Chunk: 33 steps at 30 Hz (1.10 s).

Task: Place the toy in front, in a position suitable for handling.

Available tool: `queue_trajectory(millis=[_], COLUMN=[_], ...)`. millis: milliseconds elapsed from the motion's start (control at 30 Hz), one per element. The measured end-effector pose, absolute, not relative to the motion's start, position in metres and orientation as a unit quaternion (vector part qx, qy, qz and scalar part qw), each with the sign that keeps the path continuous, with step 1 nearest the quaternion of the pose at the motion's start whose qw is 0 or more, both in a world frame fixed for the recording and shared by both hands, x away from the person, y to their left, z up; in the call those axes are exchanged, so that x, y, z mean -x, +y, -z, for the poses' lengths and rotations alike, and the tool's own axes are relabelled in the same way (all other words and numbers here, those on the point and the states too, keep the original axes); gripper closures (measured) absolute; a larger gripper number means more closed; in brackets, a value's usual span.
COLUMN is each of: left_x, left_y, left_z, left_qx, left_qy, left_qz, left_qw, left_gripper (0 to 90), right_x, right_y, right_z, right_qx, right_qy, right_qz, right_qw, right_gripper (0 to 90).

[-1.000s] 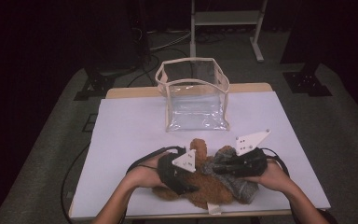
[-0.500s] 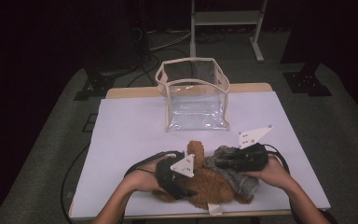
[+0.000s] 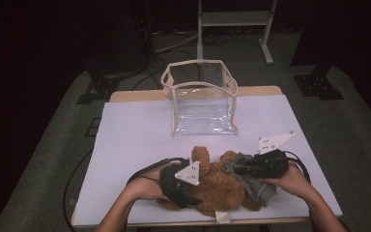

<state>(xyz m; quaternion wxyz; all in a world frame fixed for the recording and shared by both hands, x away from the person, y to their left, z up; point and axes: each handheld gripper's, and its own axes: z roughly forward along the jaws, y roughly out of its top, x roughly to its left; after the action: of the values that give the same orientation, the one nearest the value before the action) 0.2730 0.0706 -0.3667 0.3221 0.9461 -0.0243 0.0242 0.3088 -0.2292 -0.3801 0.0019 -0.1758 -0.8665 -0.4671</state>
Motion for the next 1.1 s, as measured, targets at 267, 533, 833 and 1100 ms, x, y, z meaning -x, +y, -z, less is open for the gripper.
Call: queue_trajectory(millis=[267,533,833,1100], left_x=[-0.277,-0.278,-0.276,-0.274], left_y=[0.072,0.072,0.071,0.073], left_z=[0.368,0.368,0.368,0.367], left_qx=[-0.946,-0.946,-0.947,-0.944], left_qy=[-0.018,-0.016,-0.019,-0.020], left_qz=[-0.025,-0.025,-0.026,-0.022], left_qw=[0.323,0.322,0.321,0.328], left_gripper=[38.1,38.1,37.9,37.6], right_x=[-0.303,-0.297,-0.302,-0.309], right_y=[-0.247,-0.245,-0.249,-0.198], right_z=[0.397,0.385,0.387,0.356], right_qx=[0.203,0.184,0.192,0.125], right_qy=[-0.861,-0.857,-0.856,-0.868], right_qz=[0.466,0.482,0.480,0.480], right_qw=[0.011,0.005,0.010,0.011], right_gripper=[81.3,81.3,81.2,81.2])
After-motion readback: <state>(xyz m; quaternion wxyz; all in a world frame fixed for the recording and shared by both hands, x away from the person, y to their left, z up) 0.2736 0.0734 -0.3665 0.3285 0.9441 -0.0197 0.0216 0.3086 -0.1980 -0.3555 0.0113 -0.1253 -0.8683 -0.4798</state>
